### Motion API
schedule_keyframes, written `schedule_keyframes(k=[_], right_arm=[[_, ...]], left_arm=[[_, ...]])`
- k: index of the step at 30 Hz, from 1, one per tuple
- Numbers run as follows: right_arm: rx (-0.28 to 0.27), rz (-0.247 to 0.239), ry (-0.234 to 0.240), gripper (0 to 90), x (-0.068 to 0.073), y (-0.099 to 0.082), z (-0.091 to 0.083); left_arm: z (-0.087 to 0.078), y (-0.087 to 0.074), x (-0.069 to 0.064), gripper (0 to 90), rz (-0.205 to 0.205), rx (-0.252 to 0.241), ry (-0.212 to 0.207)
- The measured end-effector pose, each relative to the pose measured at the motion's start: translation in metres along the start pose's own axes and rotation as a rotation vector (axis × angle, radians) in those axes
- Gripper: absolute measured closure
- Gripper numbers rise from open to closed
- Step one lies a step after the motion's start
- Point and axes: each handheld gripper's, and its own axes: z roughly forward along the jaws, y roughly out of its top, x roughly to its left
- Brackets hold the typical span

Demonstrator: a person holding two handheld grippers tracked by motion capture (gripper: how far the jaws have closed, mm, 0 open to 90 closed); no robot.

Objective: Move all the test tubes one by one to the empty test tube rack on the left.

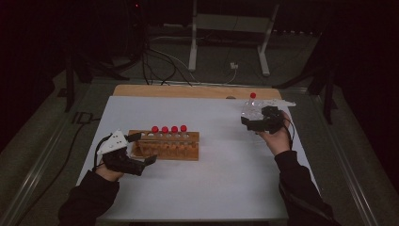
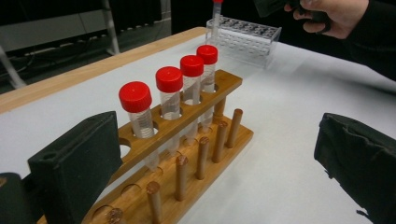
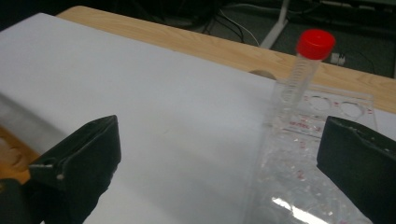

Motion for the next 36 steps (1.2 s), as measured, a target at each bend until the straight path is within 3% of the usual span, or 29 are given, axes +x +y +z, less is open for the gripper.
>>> schedule_keyframes(k=[3, 5, 8, 10, 12, 24, 36], right_arm=[[0.014, 0.001, -0.011, 0.0, -0.007, 0.003, 0.007], [0.023, 0.008, -0.011, 6.5, -0.012, 0.004, 0.011], [0.023, 0.029, -0.023, 7.4, -0.02, 0.005, 0.018], [0.018, 0.034, -0.027, 17.8, -0.024, 0.006, 0.021], [0.019, 0.042, -0.021, 19.1, -0.028, 0.007, 0.024], [0.032, 0.061, -0.055, 51.7, -0.043, 0.013, 0.041], [0.066, 0.091, -0.09, 59.8, -0.051, 0.023, 0.057]], left_arm=[[-0.001, 0.001, 0.0, 1.4, 0.001, -0.004, 0.0], [-0.002, 0.001, 0.0, 1.4, -0.001, -0.006, 0.0], [-0.003, 0.001, 0.001, 1.4, -0.005, -0.01, 0.0], [-0.003, 0.001, 0.001, 1.4, -0.002, -0.009, 0.005], [-0.003, 0.001, 0.001, 1.4, -0.004, -0.011, 0.004], [-0.001, -0.001, 0.0, 1.4, -0.003, -0.003, -0.011], [-0.002, 0.0, 0.0, 1.4, -0.005, -0.017, -0.017]])
